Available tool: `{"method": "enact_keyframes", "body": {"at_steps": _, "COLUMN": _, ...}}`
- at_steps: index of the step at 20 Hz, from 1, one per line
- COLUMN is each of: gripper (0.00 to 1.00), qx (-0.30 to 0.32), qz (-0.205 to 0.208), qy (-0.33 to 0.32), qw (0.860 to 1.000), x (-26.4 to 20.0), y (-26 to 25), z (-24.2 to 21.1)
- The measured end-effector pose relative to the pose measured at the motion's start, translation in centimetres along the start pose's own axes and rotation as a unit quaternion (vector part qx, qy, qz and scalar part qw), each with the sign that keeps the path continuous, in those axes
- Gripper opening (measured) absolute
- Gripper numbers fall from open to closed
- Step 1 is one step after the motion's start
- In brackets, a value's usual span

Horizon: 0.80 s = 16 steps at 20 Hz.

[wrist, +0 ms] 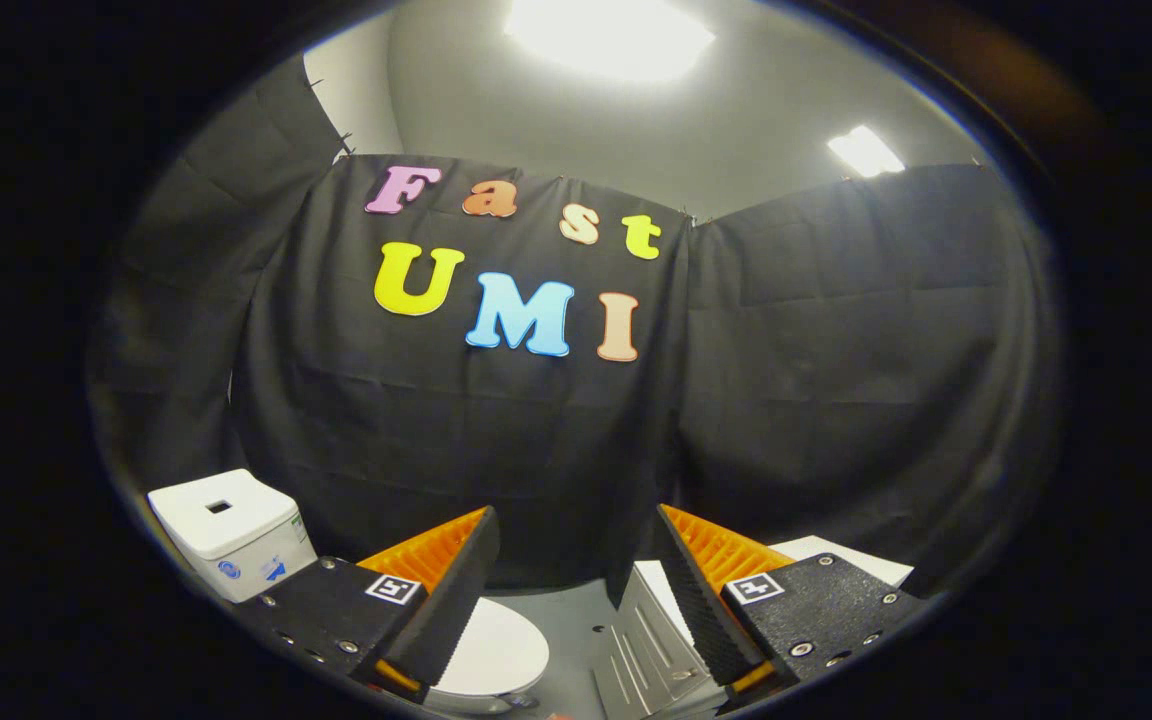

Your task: Open the toilet lid.

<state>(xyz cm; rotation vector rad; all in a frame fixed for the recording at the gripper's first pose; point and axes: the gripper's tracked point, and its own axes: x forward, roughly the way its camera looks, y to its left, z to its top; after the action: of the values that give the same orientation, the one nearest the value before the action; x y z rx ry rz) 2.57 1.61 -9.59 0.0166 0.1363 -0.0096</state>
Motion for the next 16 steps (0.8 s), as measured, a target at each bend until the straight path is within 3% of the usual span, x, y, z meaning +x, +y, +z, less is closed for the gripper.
{"method": "enact_keyframes", "body": {"at_steps": 7, "gripper": 0.95, "qx": -0.008, "qz": 0.027, "qy": 0.091, "qw": 0.995, "x": 1.2, "y": 2.6, "z": -9.4}}
{"method": "enact_keyframes", "body": {"at_steps": 11, "gripper": 0.95, "qx": 0.047, "qz": 0.043, "qy": 0.135, "qw": 0.989, "x": 1.1, "y": 3.5, "z": -13.6}}
{"method": "enact_keyframes", "body": {"at_steps": 16, "gripper": 0.95, "qx": 0.102, "qz": 0.027, "qy": 0.185, "qw": 0.977, "x": 0.4, "y": 2.9, "z": -17.9}}
